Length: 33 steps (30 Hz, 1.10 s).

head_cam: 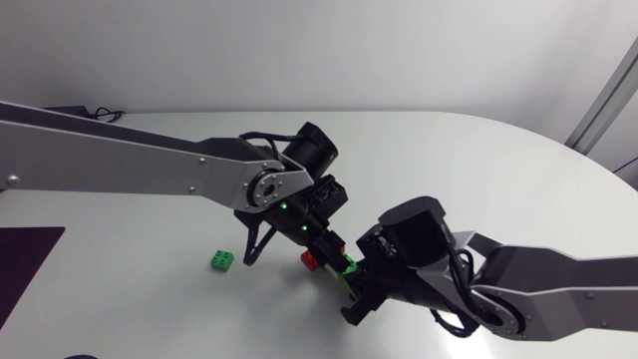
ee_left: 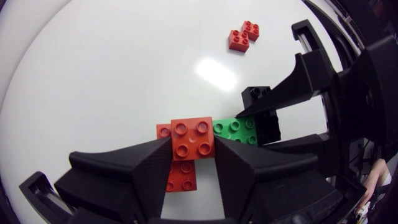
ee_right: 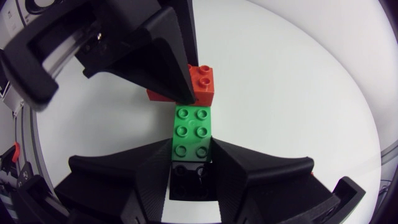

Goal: Separate the duplo bricks

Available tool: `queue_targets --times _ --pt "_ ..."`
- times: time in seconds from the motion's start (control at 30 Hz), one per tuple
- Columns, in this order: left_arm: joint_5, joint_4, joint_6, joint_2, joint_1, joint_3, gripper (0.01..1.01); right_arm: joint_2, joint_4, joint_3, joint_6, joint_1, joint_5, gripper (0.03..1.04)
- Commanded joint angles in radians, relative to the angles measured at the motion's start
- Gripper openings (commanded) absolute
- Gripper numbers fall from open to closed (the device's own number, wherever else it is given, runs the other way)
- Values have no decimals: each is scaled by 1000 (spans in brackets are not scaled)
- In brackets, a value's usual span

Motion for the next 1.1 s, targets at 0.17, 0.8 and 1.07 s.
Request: queue_targets --times 0.17,0.8,1.07 --pt "161 -56 9 -57 126 58 333 47 -29 -24 -18 20 -20 221" --pt "81 -36 240 230 120 405 341 -124 -147 -89 -15 81 -15 221" --pt "113 -47 254 311 97 468 343 -259 -259 -148 -24 81 -5 221"
